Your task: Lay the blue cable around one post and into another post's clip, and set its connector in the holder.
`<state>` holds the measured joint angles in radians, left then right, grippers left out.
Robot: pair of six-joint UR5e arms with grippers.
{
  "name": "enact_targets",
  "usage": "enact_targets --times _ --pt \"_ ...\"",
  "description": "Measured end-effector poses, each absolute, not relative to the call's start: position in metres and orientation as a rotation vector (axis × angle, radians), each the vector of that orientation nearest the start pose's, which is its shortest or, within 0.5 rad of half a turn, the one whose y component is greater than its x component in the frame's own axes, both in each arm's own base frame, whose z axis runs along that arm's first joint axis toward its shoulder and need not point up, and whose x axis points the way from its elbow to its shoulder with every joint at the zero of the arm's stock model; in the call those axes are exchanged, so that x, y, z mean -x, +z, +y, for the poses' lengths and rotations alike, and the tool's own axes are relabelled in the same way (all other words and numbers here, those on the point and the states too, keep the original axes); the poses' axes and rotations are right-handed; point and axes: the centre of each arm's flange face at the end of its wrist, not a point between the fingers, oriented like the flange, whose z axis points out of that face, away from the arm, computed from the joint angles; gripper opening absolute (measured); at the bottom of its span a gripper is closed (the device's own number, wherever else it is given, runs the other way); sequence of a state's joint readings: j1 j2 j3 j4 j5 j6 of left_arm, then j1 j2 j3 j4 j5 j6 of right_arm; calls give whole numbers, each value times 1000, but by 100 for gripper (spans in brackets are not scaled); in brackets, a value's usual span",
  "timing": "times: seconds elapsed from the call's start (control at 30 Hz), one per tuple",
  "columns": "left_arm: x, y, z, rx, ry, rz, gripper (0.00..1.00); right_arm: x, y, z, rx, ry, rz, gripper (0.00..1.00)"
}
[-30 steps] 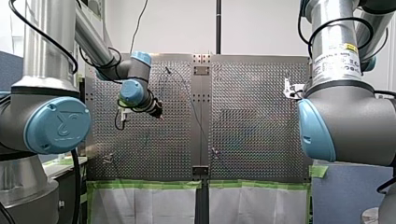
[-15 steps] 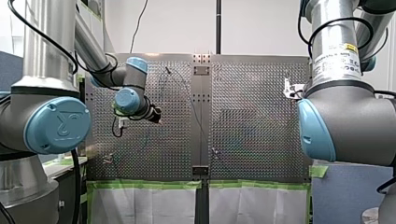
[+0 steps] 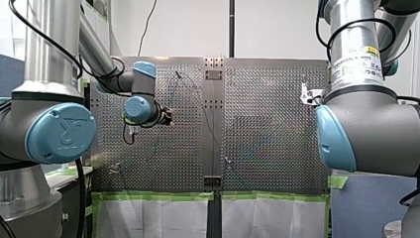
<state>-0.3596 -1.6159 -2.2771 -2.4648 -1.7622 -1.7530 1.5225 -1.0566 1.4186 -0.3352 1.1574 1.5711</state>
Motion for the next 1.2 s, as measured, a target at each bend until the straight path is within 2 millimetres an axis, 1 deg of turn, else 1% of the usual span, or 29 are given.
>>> enact_targets --times 0.87,1.2 --pt "-350 233 -252 40 -300 1446 100 -145 291 -670 -1518 1473 -1014 99" --pt "-352 235 -252 46 -308 1426 100 -142 292 -671 -1510 1472 -1010 99"
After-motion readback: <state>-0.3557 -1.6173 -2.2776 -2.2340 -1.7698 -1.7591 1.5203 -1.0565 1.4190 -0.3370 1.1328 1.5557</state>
